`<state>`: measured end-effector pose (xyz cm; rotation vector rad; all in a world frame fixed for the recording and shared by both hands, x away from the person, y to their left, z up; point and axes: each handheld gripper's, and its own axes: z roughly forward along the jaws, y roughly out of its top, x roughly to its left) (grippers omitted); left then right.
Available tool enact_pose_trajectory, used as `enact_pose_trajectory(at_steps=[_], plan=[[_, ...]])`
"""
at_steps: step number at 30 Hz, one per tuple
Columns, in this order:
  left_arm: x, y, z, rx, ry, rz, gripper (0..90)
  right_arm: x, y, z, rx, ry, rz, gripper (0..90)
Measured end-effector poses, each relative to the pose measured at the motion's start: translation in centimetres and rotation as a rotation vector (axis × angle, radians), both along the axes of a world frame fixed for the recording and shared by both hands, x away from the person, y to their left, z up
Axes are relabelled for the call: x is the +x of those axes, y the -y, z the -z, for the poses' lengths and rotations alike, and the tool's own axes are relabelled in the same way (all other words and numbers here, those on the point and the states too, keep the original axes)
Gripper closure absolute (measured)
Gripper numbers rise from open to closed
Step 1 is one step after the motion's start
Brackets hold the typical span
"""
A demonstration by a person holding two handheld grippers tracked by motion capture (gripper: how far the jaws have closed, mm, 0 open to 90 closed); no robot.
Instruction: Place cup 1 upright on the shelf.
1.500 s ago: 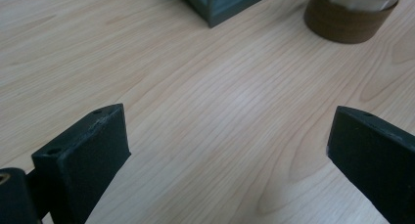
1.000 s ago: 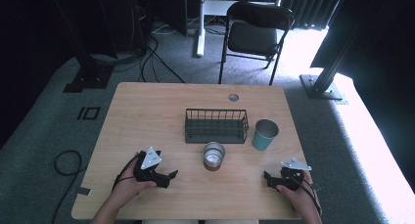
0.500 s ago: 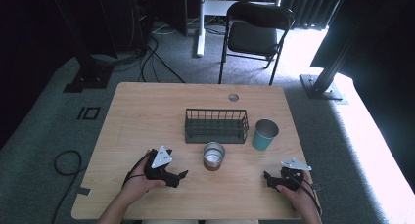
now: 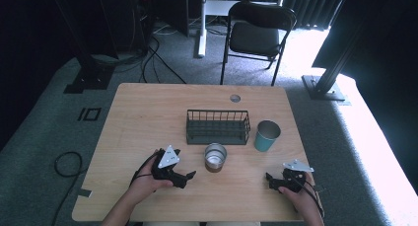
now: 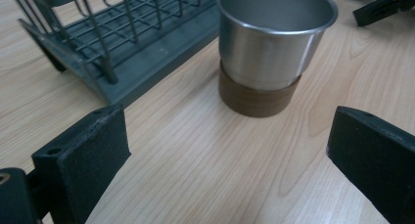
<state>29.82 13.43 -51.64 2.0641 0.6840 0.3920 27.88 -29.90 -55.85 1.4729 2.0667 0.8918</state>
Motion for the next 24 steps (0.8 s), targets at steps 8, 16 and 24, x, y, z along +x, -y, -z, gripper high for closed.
enact_pose_trajectory(at_steps=[8, 16, 24], plan=[[0.2, 1.3, 0.0, -0.01, -0.006, 0.024, 2.6, 0.0, 0.0, 0.0, 0.0, 0.0, 0.0, 10.2], [0.6, 2.5, -0.2, -0.036, -0.002, 0.034, 2.6, 0.0, 0.0, 0.0, 0.0, 0.0, 0.0, 10.2], [1.0, 3.9, -0.6, -0.048, -0.001, 0.057, 2.6, 0.0, 0.0, 0.0, 0.0, 0.0, 0.0, 10.2]])
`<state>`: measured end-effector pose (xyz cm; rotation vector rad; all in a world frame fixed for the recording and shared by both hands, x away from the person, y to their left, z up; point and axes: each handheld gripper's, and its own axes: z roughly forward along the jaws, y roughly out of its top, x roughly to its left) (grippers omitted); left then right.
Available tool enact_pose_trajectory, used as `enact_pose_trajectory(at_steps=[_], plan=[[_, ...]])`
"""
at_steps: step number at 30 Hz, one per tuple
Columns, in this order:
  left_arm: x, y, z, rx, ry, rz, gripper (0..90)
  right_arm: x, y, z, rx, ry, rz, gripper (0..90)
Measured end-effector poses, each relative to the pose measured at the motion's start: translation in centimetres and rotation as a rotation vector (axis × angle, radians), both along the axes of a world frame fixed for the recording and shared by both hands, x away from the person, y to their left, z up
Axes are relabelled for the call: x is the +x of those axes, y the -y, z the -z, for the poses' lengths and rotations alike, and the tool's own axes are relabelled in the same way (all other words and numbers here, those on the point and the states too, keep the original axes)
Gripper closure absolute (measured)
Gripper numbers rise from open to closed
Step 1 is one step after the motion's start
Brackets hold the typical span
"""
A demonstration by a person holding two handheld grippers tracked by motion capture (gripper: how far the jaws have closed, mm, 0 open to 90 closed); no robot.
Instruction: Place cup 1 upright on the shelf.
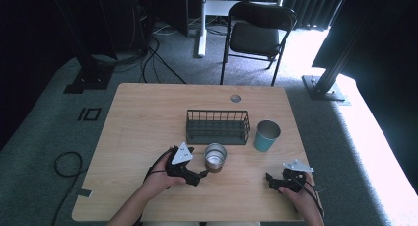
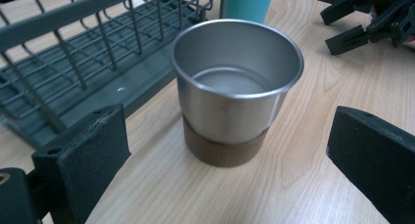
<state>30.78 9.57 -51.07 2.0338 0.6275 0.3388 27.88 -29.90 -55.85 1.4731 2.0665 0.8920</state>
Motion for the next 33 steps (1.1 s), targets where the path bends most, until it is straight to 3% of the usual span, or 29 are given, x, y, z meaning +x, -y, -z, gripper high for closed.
enact_pose_trajectory(at_steps=[33], plan=[[2.4, 4.5, 0.4, 0.011, 0.028, 0.057, 2.5, 0.0, 0.0, 0.0, 0.0, 0.0, 0.0, 10.2]])
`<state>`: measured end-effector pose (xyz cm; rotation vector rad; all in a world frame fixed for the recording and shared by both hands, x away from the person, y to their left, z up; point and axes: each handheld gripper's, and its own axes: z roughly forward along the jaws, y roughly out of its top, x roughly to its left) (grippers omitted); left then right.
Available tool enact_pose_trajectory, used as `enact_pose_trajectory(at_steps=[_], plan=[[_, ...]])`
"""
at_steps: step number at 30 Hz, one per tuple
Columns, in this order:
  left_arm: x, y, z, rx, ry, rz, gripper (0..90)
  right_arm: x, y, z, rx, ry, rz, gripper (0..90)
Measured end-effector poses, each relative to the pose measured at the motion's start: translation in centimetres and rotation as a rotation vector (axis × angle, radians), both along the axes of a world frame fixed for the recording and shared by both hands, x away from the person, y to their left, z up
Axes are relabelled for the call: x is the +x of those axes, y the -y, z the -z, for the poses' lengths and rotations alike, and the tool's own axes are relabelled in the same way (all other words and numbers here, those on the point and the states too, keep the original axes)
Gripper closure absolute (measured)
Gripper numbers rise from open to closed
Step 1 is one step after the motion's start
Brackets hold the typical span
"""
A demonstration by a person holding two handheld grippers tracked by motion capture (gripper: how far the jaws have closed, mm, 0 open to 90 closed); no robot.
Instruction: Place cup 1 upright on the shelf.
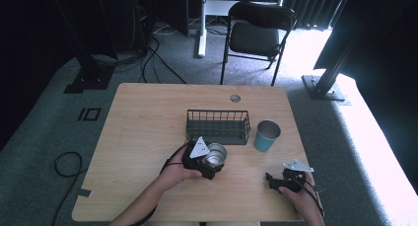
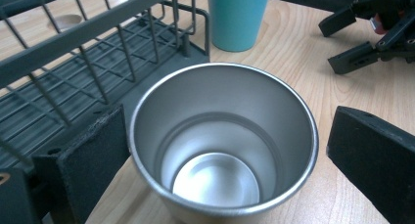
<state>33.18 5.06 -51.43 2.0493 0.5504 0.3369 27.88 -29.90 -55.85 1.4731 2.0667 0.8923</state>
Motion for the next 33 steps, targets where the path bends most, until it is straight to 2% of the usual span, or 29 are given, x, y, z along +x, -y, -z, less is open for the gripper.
enact_pose_trajectory(at_steps=[19, 20, 22, 23, 25, 31, 33], plan=[[0.6, 1.2, 0.4, 0.013, 0.009, 0.003, 2.6, 0.0, 0.0, 0.0, 0.0, 0.0, 0.0, 10.2], [0.7, 1.4, 0.5, 0.011, 0.021, -0.012, 6.5, 0.0, 0.0, 0.0, 0.0, 0.0, 0.0, 10.2], [0.7, 1.5, 0.6, 0.013, 0.03, -0.022, 8.3, 0.0, 0.0, 0.0, 0.0, 0.0, 0.0, 10.2], [0.8, 1.5, 0.6, 0.011, 0.042, -0.029, 13.7, 0.0, 0.0, 0.0, 0.0, 0.0, 0.0, 10.2], [0.8, 1.5, 0.7, 0.005, 0.05, -0.019, 14.0, 0.0, 0.0, 0.0, 0.0, 0.0, 0.0, 10.2], [0.8, 1.6, 0.6, 0.002, 0.041, -0.01, 14.1, 0.0, 0.0, 0.0, 0.0, 0.0, 0.0, 10.2], [0.6, 1.5, 0.2, -0.01, 0.04, -0.005, 14.1, 0.0, 0.0, 0.0, 0.0, 0.0, 0.0, 10.2]])
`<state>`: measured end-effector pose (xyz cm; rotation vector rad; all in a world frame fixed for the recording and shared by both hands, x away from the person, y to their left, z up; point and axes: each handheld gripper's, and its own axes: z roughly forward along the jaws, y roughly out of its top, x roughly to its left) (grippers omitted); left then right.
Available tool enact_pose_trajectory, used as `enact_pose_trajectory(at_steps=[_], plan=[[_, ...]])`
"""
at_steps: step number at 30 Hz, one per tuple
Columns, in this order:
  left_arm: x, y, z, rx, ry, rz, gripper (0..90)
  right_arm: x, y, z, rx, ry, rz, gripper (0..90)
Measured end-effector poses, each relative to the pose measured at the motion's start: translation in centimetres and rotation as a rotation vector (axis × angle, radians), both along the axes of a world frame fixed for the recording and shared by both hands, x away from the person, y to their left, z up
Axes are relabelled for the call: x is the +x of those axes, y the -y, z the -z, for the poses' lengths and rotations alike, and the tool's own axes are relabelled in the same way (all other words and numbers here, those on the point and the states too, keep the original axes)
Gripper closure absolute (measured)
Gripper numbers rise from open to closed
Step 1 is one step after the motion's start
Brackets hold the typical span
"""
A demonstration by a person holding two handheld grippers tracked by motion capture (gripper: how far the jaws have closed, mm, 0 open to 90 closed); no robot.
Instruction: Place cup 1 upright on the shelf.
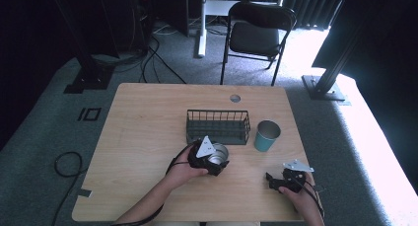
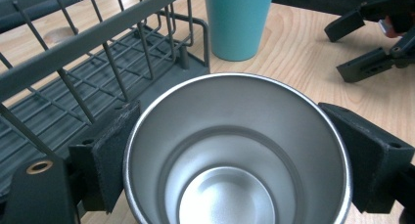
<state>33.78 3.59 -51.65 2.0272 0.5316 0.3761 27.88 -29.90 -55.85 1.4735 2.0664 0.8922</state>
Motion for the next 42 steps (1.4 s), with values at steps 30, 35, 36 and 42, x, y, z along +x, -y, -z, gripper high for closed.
enact_pose_trajectory(at_steps=[30, 35, 36, 42], plan=[[0.2, -0.8, -7.4, -0.058, 0.083, 0.013, 14.2, 0.0, 0.0, 0.0, -0.001, 0.001, -0.001, 10.2], [0.8, -0.9, -8.4, -0.069, 0.086, -0.002, 14.2, 0.0, 0.0, 0.0, 0.0, 0.001, 0.0, 10.2], [0.9, -1.0, -8.6, -0.07, 0.09, -0.005, 14.2, 0.0, 0.0, 0.0, 0.0, 0.001, 0.0, 10.2], [1.7, -1.3, -9.8, -0.073, 0.102, -0.028, 14.2, 0.0, 0.0, 0.0, 0.0, 0.001, 0.0, 10.2]])
